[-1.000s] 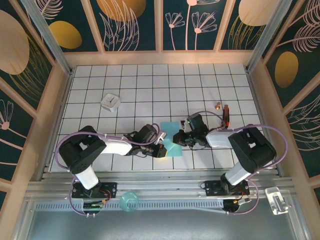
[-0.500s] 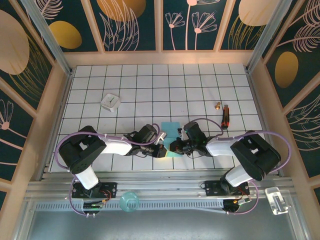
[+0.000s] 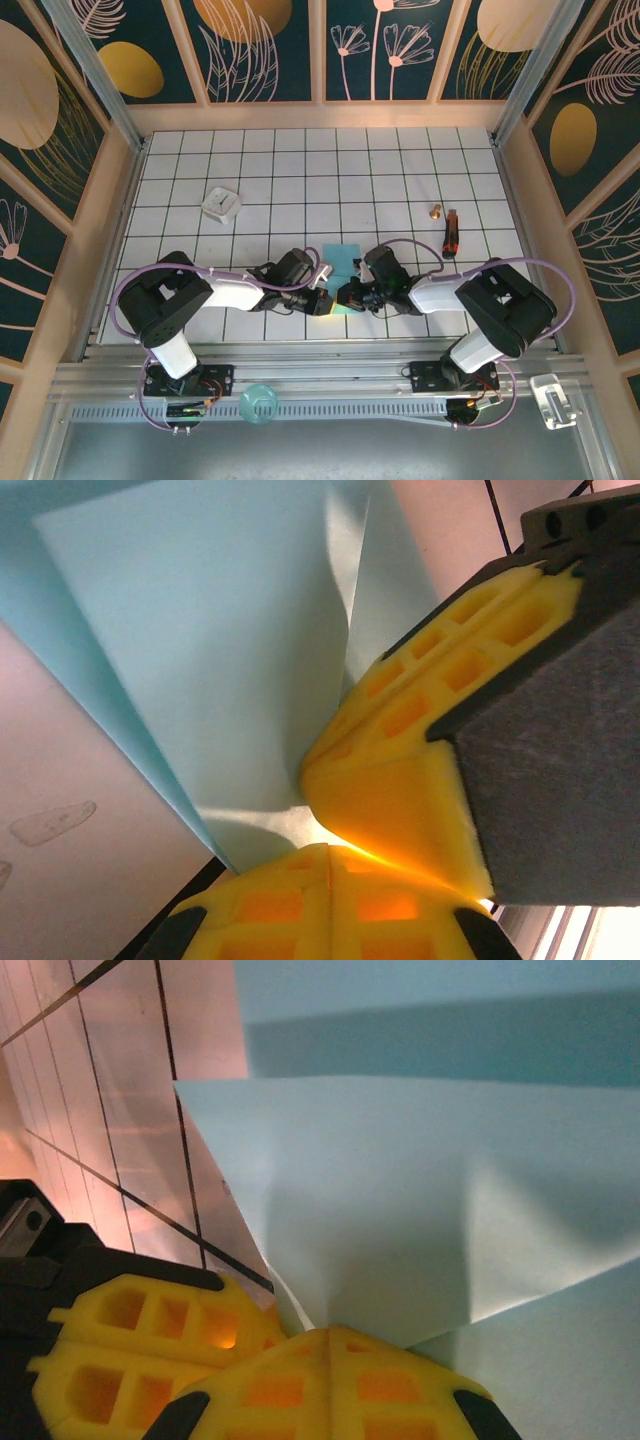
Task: Fold a paper plane with a square sheet of paper (pick it up from the middle)
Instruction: Fold the triangle a second time at the center of the table.
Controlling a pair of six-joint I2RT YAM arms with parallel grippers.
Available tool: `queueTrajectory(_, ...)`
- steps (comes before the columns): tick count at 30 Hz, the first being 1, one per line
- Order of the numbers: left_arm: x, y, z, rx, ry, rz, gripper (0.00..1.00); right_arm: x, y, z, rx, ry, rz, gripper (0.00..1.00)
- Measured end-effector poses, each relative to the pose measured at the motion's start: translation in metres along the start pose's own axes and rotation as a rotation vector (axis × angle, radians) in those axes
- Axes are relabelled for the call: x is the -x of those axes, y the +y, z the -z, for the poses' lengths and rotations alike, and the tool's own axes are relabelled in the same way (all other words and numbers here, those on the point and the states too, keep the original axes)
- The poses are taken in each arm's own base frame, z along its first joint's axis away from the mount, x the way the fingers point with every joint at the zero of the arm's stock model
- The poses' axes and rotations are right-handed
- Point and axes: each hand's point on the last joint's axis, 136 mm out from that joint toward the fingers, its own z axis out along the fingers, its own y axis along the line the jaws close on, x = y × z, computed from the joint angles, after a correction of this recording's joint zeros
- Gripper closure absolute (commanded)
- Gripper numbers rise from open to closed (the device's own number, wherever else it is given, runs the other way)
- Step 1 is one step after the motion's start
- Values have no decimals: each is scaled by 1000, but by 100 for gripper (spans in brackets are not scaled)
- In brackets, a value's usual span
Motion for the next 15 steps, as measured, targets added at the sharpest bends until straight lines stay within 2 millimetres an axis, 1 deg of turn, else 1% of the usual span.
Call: queueTrajectory(15, -2, 2, -1, -3, 27, 8, 100, 4, -5, 0, -75, 57, -21, 100)
